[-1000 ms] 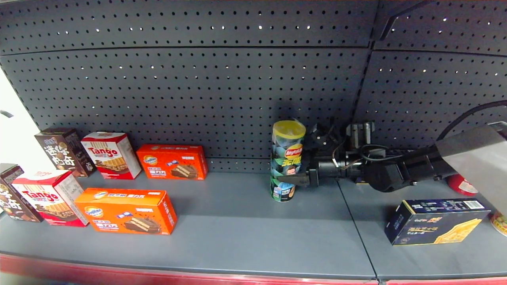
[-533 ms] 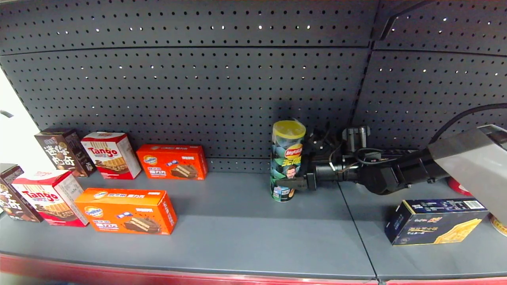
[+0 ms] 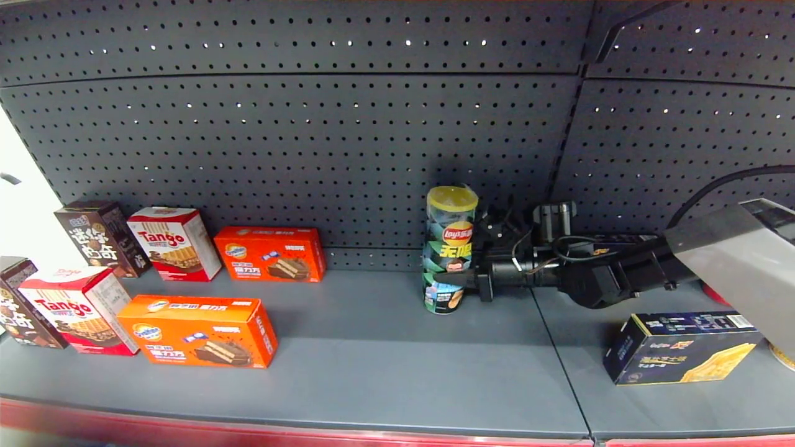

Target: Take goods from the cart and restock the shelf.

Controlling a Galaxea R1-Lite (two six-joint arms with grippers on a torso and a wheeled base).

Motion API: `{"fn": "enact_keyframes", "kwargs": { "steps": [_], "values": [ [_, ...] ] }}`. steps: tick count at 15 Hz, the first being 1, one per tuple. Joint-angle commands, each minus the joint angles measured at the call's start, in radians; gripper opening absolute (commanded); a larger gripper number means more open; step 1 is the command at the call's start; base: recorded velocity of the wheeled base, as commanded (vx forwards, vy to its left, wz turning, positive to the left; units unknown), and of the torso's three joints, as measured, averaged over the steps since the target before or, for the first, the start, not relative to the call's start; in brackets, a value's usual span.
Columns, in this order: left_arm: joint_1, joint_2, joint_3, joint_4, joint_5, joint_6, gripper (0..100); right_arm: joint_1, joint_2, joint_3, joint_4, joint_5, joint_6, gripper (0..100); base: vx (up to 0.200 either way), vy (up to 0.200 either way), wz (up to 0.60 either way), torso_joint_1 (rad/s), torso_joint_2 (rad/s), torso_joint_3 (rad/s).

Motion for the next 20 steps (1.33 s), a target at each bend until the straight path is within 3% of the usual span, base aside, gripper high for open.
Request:
{"fn": "enact_keyframes", "kwargs": {
  "steps": [1, 7, 15, 20],
  "values": [
    [0.0, -0.003, 0.004, 0.0, 0.0, -0.001, 0, 0.0, -0.014, 0.007, 0.002, 0.0, 0.0, 0, 0.0, 0.0, 0.0, 0.0, 0.0, 0.0],
    [-0.001, -0.011, 0.007, 0.0, -0.003, -0.001, 0, 0.034, -0.123, 0.102, 0.004, -0.05, 0.005, 0, 0.0, 0.0, 0.0, 0.0, 0.0, 0.0],
    [0.0, -0.034, -0.049, -0.002, -0.002, -0.001, 0, 0.145, -0.404, 0.39, -0.07, -0.169, 0.114, 0, 0.0, 0.0, 0.0, 0.0, 0.0, 0.0],
    [-0.003, -0.035, -0.057, -0.002, -0.008, 0.001, 0, 0.137, -0.652, 0.65, -0.087, -0.178, 0.132, 0, 0.0, 0.0, 0.0, 0.0, 0.0, 0.0]
  ]
}}
